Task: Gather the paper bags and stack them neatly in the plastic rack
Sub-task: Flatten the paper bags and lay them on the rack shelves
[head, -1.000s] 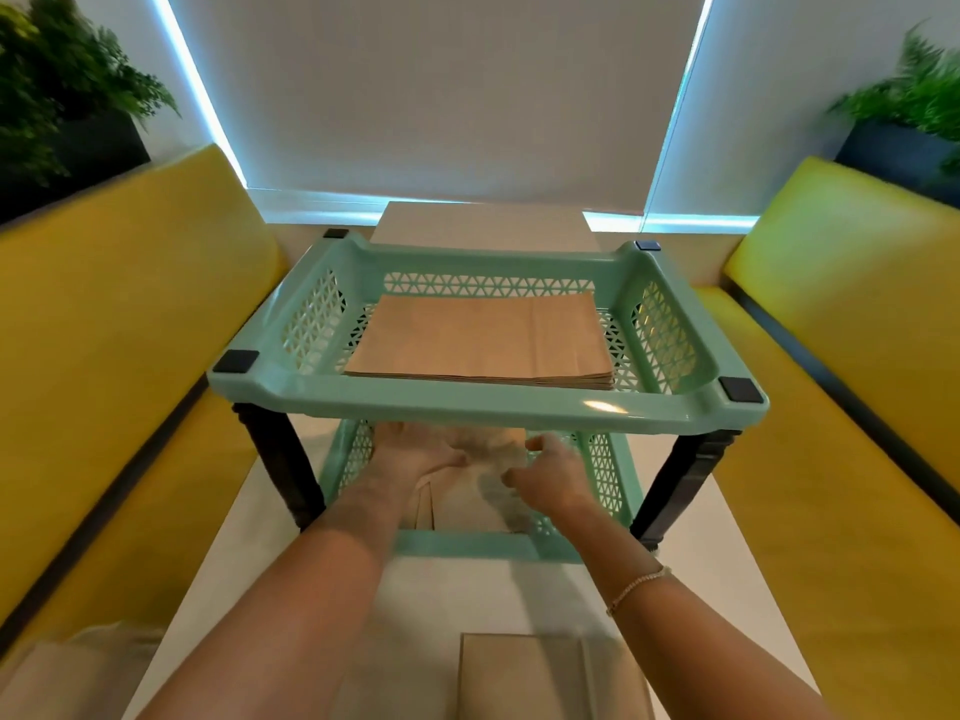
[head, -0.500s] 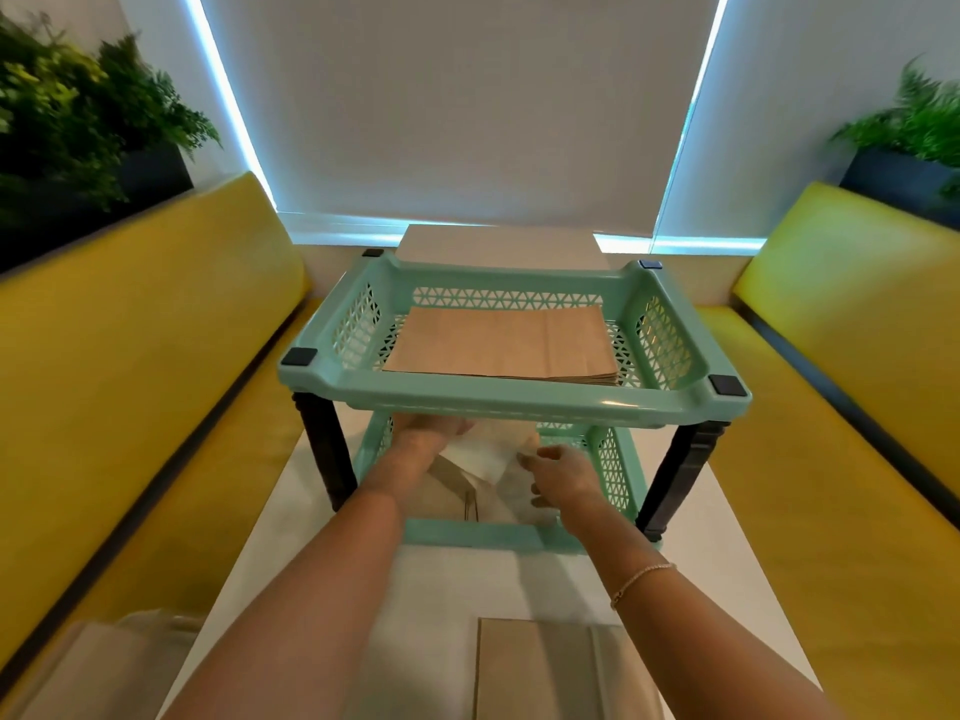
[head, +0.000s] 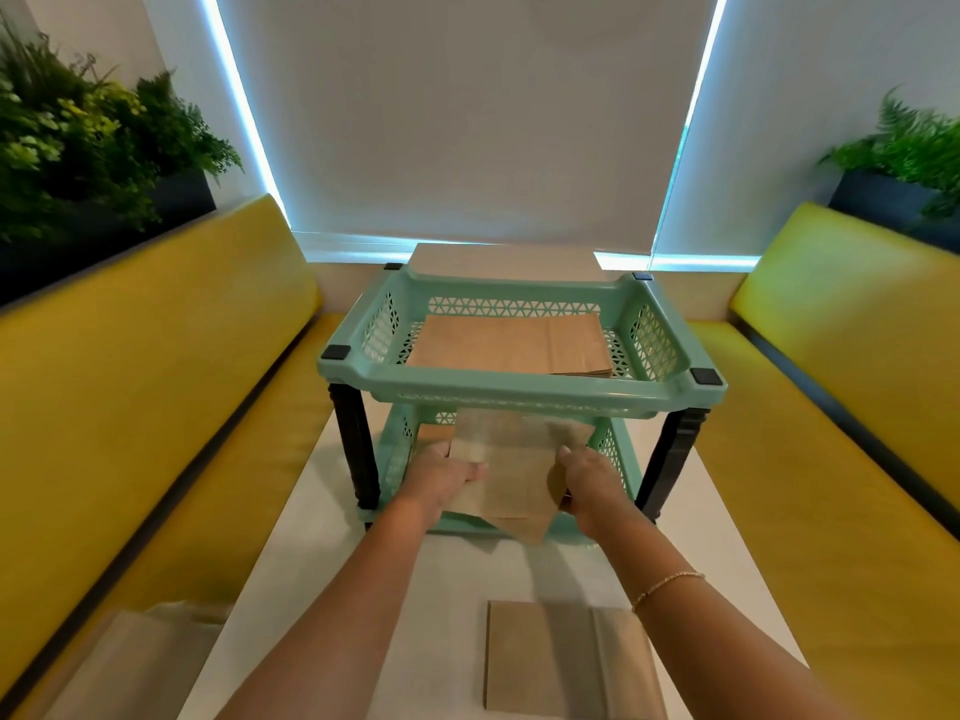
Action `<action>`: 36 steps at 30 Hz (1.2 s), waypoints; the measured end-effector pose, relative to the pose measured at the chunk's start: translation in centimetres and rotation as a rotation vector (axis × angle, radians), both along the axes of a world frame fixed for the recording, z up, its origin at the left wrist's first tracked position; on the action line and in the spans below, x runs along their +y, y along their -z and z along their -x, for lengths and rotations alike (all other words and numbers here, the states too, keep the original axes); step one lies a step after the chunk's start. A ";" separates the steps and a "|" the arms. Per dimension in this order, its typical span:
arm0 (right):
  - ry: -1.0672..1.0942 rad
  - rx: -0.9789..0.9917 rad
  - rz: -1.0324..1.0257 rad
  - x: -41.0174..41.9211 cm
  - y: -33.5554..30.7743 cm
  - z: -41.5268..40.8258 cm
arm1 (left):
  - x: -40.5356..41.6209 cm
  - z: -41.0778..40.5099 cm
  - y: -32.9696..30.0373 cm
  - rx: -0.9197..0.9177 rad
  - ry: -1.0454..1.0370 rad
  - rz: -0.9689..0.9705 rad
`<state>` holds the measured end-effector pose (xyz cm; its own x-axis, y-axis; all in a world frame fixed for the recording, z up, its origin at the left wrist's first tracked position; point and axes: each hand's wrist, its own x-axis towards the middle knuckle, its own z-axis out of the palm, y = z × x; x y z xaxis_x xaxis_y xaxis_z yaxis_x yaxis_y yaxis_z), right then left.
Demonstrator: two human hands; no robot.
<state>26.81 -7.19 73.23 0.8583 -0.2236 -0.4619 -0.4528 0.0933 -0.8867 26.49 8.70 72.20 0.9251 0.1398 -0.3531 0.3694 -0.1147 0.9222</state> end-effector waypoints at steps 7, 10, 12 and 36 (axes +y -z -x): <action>-0.089 -0.136 0.330 -0.7 0.3 0.7 | -0.3 1.3 0.1 0.017 0.162 -0.156; -0.215 -0.156 0.260 -1.0 0.0 1.1 | -1.8 1.9 0.3 0.044 0.273 -0.226; -0.324 -0.176 0.361 -1.2 -0.1 1.2 | -2.7 2.0 0.5 0.031 0.317 -0.297; -0.049 -0.144 0.812 -1.5 -2.7 -1.2 | -4.6 -3.7 3.1 0.258 0.197 -0.816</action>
